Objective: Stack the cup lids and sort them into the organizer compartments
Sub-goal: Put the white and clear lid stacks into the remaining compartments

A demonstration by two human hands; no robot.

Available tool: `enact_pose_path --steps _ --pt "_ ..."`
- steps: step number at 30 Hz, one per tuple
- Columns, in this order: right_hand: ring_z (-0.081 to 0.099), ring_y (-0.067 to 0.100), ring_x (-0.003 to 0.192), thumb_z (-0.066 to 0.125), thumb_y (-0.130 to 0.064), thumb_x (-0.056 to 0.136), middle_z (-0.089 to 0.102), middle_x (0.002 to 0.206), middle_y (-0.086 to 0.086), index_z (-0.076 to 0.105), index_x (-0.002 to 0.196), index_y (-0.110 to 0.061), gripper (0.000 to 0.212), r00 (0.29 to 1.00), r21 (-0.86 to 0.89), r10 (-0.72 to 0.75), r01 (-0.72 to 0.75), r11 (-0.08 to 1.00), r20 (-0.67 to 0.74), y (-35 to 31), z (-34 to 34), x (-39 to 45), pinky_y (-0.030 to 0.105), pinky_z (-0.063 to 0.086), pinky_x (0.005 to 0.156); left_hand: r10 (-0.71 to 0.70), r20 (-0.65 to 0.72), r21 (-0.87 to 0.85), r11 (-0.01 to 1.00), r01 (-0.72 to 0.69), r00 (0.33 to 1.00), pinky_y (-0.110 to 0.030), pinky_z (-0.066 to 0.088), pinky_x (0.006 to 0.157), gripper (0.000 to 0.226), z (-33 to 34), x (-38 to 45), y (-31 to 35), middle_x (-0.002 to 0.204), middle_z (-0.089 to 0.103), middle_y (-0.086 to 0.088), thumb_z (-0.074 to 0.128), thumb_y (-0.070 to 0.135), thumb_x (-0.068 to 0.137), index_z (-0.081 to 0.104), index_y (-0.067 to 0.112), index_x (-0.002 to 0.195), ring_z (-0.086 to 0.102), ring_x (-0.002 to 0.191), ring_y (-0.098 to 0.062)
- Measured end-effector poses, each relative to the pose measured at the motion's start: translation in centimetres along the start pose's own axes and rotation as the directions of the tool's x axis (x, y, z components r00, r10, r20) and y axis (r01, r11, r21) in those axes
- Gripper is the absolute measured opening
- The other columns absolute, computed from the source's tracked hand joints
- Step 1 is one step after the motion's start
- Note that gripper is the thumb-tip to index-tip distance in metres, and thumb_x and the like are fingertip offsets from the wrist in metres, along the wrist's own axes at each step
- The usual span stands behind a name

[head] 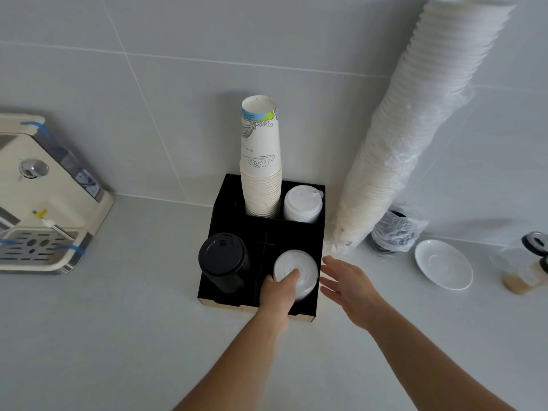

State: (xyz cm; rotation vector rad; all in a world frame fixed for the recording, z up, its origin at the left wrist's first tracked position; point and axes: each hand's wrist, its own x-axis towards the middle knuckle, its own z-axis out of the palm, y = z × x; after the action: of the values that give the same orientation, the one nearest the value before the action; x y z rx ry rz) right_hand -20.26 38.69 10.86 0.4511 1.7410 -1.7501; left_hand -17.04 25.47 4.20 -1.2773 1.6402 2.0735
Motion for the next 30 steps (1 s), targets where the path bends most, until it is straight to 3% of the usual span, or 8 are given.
enact_pose_path --steps 5,8,13,17,20,22,26,30 --pt "0.066 0.014 0.099 0.055 -0.025 0.100 0.070 0.107 0.000 0.067 0.092 -0.024 0.014 0.995 -0.060 -0.098 0.098 0.993 -0.010 -1.0 0.8 -1.1 0.032 0.051 0.091 0.027 0.105 0.043 0.999 -0.032 0.994 -0.034 0.038 0.102 0.083 -2.6 -3.2 -0.2 0.146 0.045 -0.007 0.065 0.043 0.083 0.027 0.014 0.151 0.046 0.129 -0.021" --pt "0.066 0.021 0.103 0.059 -0.026 0.097 0.064 0.121 0.020 0.069 0.114 -0.011 0.024 0.988 -0.129 -0.153 0.150 0.980 -0.015 -1.5 1.7 -1.1 0.042 0.050 0.101 0.056 0.175 -0.036 0.998 -0.050 0.983 -0.036 0.046 0.105 0.069 -5.3 -5.0 -1.0 0.122 0.062 -0.004 0.069 0.037 0.082 0.046 0.009 0.141 0.059 0.113 -0.015" --pt "0.064 0.016 0.111 0.062 -0.030 0.093 0.068 0.119 -0.003 0.062 0.133 -0.020 0.041 0.974 -0.307 -0.218 0.227 0.924 0.065 -2.6 5.1 -0.8 0.037 0.050 0.105 0.142 -0.051 -0.171 0.974 -0.148 0.989 -0.032 0.053 0.084 0.016 -10.7 -6.0 -0.6 0.103 0.069 -0.015 0.060 0.026 0.093 0.066 0.013 0.099 0.068 0.099 -0.026" --pt "0.060 0.014 0.120 0.064 -0.031 0.092 0.065 0.132 -0.004 0.059 0.138 -0.021 0.048 0.956 -0.435 -0.250 0.291 0.852 0.150 -3.1 8.4 0.3 0.038 0.045 0.110 0.162 -0.192 -0.261 0.942 -0.210 0.968 -0.033 0.050 0.085 0.026 -13.2 -4.9 0.7 0.104 0.063 -0.006 0.058 0.034 0.093 0.058 0.015 0.111 0.064 0.100 -0.021" --pt "0.057 0.012 0.123 0.062 -0.028 0.093 0.060 0.138 -0.005 0.055 0.141 -0.023 0.049 0.936 -0.501 -0.258 0.347 0.793 0.241 -3.8 10.8 1.3 0.028 0.046 0.104 0.191 -0.193 -0.212 0.949 -0.231 0.962 -0.031 0.050 0.084 0.043 -13.5 -3.9 1.6 0.110 0.060 -0.002 0.060 0.043 0.089 0.054 0.016 0.122 0.061 0.102 -0.017" --pt "0.059 0.012 0.118 0.060 -0.027 0.094 0.059 0.140 -0.003 0.053 0.143 -0.025 0.049 0.919 -0.582 -0.257 0.389 0.714 0.298 -4.4 12.2 1.9 0.021 0.045 0.095 0.197 -0.183 -0.174 0.958 -0.229 0.963 -0.033 0.052 0.083 0.049 -13.2 -3.3 2.1 0.111 0.062 0.001 0.062 0.046 0.087 0.053 0.017 0.126 0.061 0.097 -0.014" --pt "0.065 0.021 0.114 0.055 -0.024 0.096 0.067 0.129 0.001 0.056 0.139 -0.026 0.044 0.906 -0.677 -0.181 0.409 0.613 0.383 -5.0 13.7 3.1 0.032 0.050 0.099 0.151 -0.148 -0.234 0.955 -0.183 0.977 -0.036 0.053 0.075 0.042 -12.2 -2.7 3.6 0.107 0.063 0.004 0.063 0.041 0.088 0.054 0.019 0.123 0.061 0.091 -0.013" --pt "0.058 0.008 0.069 0.055 -0.023 0.093 0.070 0.096 -0.003 0.065 0.128 -0.023 0.036 0.915 -0.658 -0.201 0.392 0.643 0.349 -5.1 13.6 3.8 0.024 0.046 0.068 0.120 -0.147 -0.204 0.968 -0.149 0.982 -0.042 0.055 0.079 0.043 -12.3 -2.2 4.9 0.124 0.057 -0.001 0.062 0.041 0.089 0.054 0.023 0.127 0.058 0.107 -0.026"
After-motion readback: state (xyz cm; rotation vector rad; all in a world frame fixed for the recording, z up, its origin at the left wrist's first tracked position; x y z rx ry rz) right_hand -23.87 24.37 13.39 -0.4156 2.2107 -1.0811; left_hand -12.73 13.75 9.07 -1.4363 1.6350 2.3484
